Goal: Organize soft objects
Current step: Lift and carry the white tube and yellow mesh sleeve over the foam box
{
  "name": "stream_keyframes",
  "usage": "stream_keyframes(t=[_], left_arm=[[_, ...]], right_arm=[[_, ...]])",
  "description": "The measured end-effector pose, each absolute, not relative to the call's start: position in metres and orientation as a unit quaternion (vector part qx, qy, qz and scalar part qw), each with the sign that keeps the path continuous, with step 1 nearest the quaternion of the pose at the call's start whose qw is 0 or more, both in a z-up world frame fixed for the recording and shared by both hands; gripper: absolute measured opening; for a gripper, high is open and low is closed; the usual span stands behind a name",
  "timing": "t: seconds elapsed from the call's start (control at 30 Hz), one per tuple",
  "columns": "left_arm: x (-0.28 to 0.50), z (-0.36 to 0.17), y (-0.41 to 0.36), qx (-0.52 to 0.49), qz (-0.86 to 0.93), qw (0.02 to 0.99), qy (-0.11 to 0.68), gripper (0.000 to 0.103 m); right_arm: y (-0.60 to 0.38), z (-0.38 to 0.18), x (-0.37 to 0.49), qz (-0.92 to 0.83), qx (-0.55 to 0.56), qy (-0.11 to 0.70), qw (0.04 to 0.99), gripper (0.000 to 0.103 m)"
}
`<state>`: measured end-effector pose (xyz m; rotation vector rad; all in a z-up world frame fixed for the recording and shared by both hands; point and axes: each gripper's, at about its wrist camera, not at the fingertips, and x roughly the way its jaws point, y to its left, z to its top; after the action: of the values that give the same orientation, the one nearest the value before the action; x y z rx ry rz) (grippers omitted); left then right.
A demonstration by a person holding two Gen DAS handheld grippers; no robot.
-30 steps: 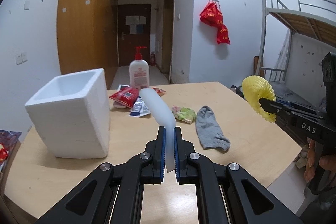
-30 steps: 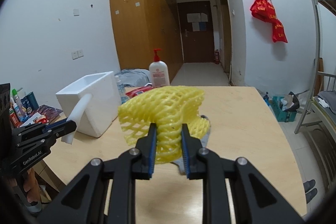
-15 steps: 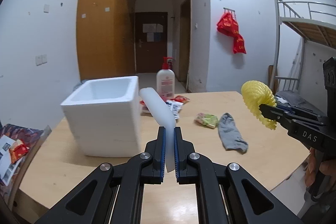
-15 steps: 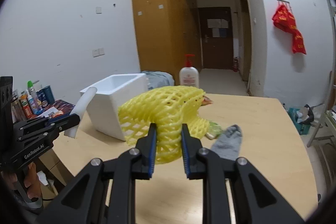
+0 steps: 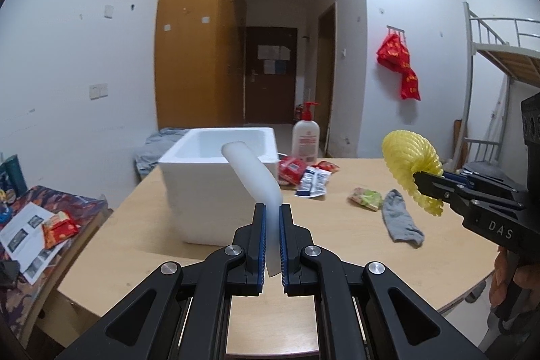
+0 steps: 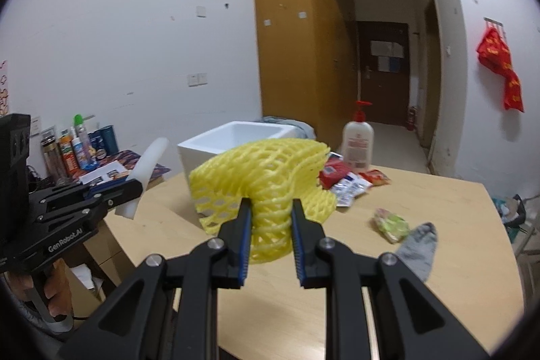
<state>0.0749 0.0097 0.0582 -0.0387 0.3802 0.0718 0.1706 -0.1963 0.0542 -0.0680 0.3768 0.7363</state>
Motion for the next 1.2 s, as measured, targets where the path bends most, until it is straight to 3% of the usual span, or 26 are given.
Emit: stream_keyframes(t=[0.53,1.2], left_arm=[[0.056,0.062,0.052,-0.035,0.077,0.979,0.184,0.007],[0.091,0.084,0.075,-0.031,0.082,0.981,0.171,0.007]], right_arm=[[-0.148,0.057,0.169,0.405,-0.047,0.179,0.896,0.025],[-0.119,0.077,0.209,0.409,-0.048,0.176,0.894,0.025]])
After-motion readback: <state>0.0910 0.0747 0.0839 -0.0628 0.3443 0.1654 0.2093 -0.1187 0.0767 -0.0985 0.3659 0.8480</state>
